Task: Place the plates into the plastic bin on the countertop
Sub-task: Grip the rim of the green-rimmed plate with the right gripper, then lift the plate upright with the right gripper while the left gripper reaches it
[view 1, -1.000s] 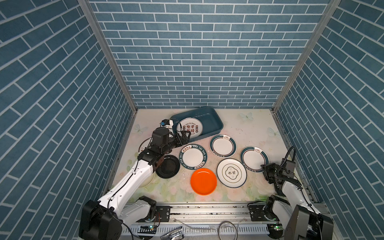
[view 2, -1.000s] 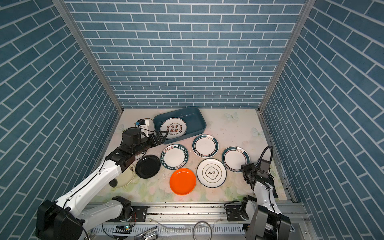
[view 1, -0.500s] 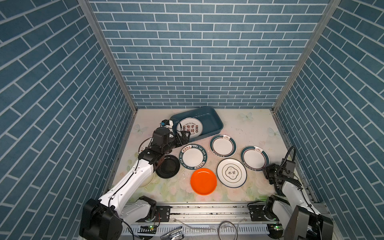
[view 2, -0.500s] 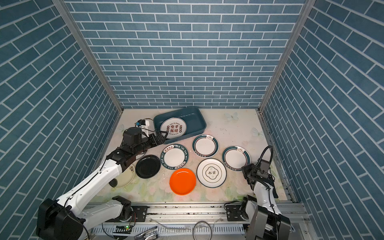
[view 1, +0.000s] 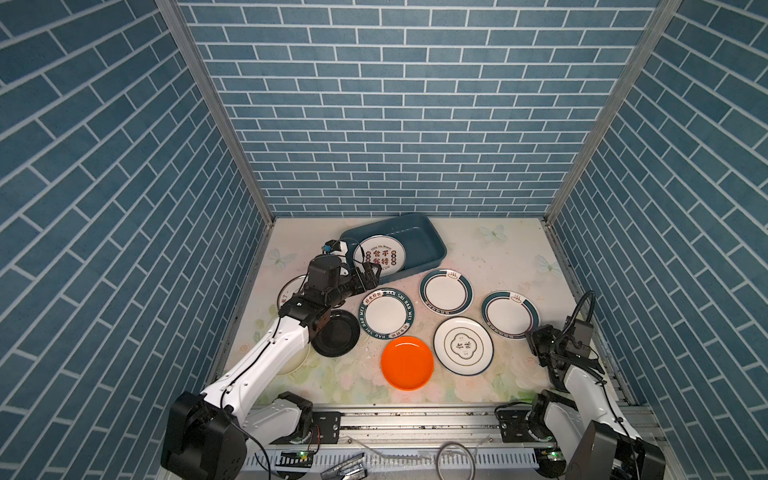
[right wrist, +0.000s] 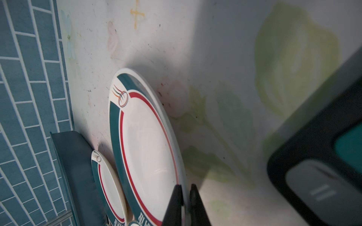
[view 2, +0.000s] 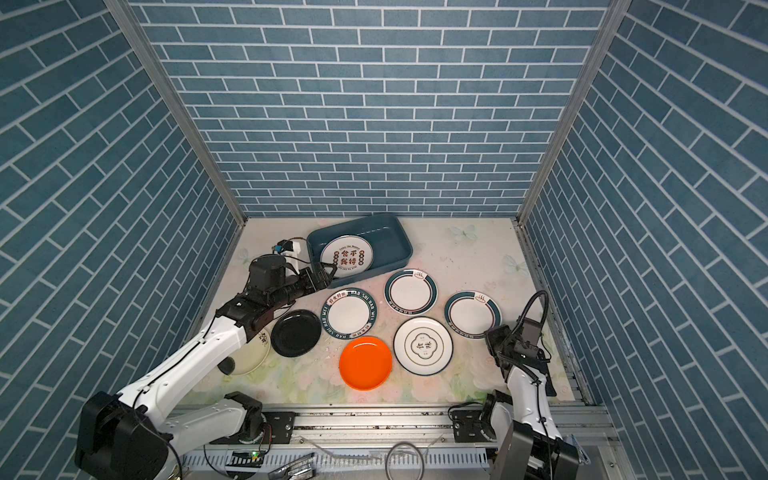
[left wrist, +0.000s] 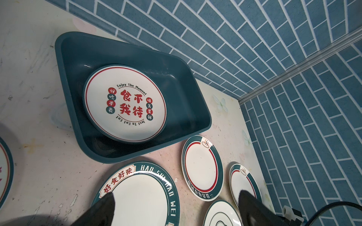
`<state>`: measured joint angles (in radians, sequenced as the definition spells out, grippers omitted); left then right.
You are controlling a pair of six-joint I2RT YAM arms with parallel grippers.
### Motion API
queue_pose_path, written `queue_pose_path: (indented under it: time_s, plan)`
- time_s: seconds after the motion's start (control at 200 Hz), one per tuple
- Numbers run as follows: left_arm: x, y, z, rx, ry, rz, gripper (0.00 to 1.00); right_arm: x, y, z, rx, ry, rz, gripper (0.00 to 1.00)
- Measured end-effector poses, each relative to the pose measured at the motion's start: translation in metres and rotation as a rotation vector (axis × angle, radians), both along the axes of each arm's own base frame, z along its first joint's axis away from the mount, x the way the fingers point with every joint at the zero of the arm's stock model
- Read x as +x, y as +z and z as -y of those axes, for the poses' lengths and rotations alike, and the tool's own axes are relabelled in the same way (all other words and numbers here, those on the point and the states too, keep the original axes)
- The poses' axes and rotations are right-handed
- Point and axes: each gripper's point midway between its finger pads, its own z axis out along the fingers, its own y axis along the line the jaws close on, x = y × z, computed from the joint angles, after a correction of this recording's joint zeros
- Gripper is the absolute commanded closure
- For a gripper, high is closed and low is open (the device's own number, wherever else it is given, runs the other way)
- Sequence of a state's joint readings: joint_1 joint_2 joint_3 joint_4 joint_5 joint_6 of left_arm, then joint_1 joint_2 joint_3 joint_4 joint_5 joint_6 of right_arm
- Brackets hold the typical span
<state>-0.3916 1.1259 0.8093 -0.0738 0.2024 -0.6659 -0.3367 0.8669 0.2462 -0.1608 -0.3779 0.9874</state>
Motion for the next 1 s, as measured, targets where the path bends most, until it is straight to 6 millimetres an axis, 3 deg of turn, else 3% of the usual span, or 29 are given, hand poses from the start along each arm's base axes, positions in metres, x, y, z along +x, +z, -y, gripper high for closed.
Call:
queue_pose_path:
  time_s: [0.475, 1.0]
  plan:
    - [0.006, -0.013, -0.004, 0.041, 0.026, -0.018, 0.01, -0.001, 0.015, -0.001, -0.009, 0.003, 0.039, 1.00]
    - [0.006, -0.037, -0.001, 0.051, 0.004, -0.043, 0.00, -0.007, 0.048, -0.005, -0.037, 0.010, 0.140, 1.00]
